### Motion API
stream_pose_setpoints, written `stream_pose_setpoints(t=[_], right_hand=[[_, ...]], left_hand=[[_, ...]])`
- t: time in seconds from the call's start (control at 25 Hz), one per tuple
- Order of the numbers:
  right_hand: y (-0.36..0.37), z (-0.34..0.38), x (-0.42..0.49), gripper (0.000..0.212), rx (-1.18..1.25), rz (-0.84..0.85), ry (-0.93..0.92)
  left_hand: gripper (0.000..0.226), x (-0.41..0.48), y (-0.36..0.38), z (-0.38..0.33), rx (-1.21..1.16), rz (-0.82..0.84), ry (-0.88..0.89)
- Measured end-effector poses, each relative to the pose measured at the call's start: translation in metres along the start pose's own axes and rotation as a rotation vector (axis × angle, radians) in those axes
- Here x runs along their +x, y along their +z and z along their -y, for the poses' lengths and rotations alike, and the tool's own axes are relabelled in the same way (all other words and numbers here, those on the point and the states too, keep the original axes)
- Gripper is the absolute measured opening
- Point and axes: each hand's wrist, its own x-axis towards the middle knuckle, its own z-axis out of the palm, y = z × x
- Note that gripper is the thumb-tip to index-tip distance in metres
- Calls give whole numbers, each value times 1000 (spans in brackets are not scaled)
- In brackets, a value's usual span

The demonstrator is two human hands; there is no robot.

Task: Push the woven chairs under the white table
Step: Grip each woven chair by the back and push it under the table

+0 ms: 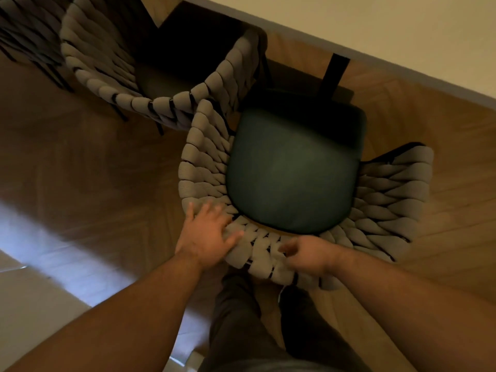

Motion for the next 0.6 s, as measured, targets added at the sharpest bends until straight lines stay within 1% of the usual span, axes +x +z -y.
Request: stream_pose_setpoints(t=[0.08,0.16,0.2,0.28,0.32,0.36,0.4,0.48,0.52,0.6], right_hand=[[-3,33,8,54,148,-75,-77],[-6,66,17,52,167,-131,-133],[-7,82,23,51,183,-140,-150],[-7,107,35,52,207,-140,-160],[-6,117,39,53,194,-132,-160],[-3,124,44,57,166,-122,-160],[2,129,47,61,126,-112,-159],[12,133,48,73,76,-92,-146],[17,133,47,77,92,-78,-140],[28,130,44,84,92,-64,-126]], left_hand=[[70,12,-11,25,-48,-124,-178],[81,22,-25,42,-189,-155,-306],[88,28,-32,48,-336,-163,-369],[101,42,-35,63,-740,-154,-515],[103,49,-32,69,-937,-142,-606],[100,54,-28,72,-1110,-113,-700],[90,56,-24,71,-1258,-73,-773],[60,59,-15,67,-1445,-34,-843],[54,59,-14,65,-1514,-39,-857],[53,60,-14,66,-1614,-54,-851]])
